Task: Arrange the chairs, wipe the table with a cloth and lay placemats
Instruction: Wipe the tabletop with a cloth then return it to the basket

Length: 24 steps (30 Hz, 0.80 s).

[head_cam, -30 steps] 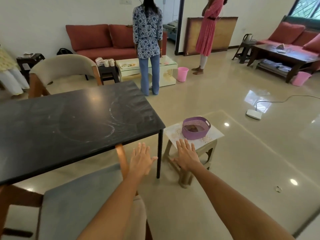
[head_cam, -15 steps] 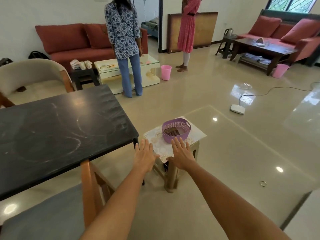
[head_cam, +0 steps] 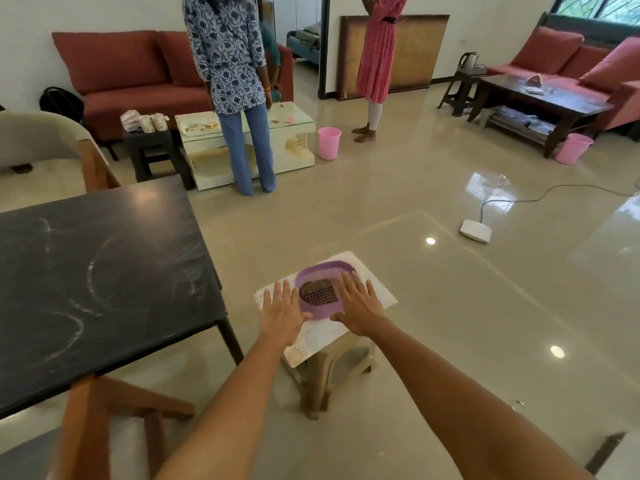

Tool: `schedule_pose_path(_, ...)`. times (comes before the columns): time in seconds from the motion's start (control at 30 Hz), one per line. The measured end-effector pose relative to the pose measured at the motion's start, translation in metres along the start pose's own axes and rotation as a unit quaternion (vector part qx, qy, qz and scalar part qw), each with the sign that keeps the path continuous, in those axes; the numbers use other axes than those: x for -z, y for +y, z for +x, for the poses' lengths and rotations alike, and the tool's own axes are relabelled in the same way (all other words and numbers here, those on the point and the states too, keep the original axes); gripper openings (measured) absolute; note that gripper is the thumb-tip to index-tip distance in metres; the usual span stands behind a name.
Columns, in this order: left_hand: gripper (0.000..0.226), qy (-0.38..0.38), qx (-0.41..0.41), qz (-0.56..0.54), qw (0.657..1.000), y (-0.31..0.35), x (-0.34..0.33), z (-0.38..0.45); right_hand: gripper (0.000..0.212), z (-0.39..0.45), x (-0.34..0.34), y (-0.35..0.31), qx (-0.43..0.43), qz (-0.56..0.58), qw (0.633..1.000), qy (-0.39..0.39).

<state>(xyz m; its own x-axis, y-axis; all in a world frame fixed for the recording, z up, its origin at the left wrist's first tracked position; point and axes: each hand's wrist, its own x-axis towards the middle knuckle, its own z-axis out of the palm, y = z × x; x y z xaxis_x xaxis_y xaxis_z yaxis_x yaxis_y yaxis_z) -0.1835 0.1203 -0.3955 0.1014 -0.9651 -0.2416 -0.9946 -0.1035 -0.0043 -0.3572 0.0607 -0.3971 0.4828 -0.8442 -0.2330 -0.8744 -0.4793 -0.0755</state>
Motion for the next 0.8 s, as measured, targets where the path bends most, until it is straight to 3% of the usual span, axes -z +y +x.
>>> schedule_pose_path(0.43, 0.070, -0.009, 0.055, 0.011, 0.998, 0.080, 0.039, 0.139, 0.080, 0.119, 0.058, 0.121, 0.096, -0.046, 0.994, -0.036)
schedule_pose_path(0.6, 0.071, -0.024, 0.150, -0.012, 0.988, 0.098, 0.032, 0.175, 0.086, 0.179, 0.064, 0.154, 0.198, -0.078, 0.974, -0.071)
schedule_pose_path(0.8, 0.070, -0.041, 0.292, -0.078, 0.952, 0.132, 0.015, 0.194, 0.084, 0.237, 0.065, 0.175, 0.351, -0.118, 0.924, -0.092)
